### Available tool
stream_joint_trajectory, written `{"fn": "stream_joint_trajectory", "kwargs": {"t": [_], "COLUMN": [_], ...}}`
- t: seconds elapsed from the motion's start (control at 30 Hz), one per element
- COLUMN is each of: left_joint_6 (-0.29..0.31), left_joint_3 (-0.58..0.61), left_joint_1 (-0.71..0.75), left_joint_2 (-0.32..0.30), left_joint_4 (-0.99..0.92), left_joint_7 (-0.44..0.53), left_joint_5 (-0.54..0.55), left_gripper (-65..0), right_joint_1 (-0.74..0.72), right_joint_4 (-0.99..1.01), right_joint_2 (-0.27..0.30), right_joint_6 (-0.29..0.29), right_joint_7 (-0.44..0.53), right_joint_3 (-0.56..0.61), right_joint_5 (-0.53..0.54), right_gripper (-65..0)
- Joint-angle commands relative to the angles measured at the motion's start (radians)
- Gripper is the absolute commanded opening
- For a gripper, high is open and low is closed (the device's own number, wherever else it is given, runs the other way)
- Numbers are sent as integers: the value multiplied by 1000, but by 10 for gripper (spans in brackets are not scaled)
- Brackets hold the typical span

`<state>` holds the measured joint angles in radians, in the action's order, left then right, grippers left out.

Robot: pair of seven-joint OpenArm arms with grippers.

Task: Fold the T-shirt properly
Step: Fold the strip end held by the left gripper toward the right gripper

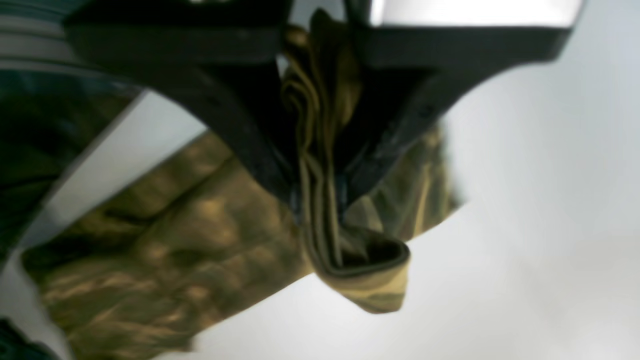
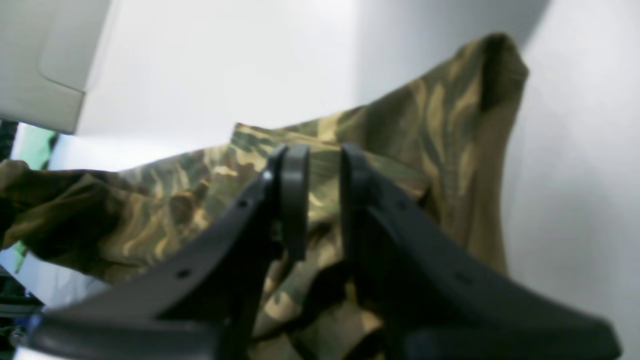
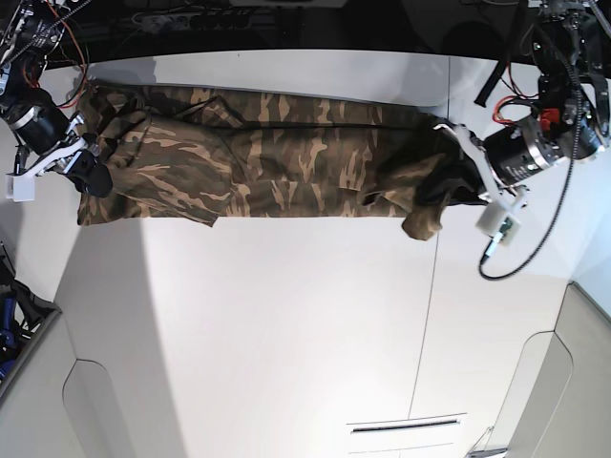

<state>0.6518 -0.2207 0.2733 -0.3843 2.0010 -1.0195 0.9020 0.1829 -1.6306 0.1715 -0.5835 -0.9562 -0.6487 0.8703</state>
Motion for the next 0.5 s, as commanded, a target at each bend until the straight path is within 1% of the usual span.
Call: {"fn": "stream_joint_trajectory", "kwargs": {"t": [0.0, 0.07, 0.13, 0.27, 0.3, 0.37, 0.47], "left_joint_6": [3, 2, -15, -20, -20, -20, -19], "left_joint_3": [20, 64, 91, 100, 100, 100, 100], "left_joint_1": [-10, -11, -14, -24, -24, -23, -23], "left_joint_2": [7, 45, 81, 144, 158, 185, 222], "left_joint_4": [17, 16, 16, 16, 16, 15, 11], "left_joint_7": [34, 57, 67, 66, 66, 66, 66], "left_joint_5": [-9, -39, -59, -69, -69, -69, -69], "left_gripper": [-650, -650, -650, -650, -650, -650, -650], "right_joint_1": [-8, -8, -8, -8, -8, -8, -8], "right_joint_4": [-17, -17, -17, -17, -17, -17, -16], "right_joint_2": [14, 14, 14, 14, 14, 14, 20], "right_joint_6": [-8, -8, -8, -7, -7, -6, 3], "right_joint_7": [16, 16, 16, 16, 16, 17, 29], "right_joint_3": [-5, -5, -5, -5, -5, -5, -5], "right_joint_5": [18, 7, 4, -11, -27, -54, -81], "right_gripper": [-533, -533, -533, -532, -521, -453, -319]}}
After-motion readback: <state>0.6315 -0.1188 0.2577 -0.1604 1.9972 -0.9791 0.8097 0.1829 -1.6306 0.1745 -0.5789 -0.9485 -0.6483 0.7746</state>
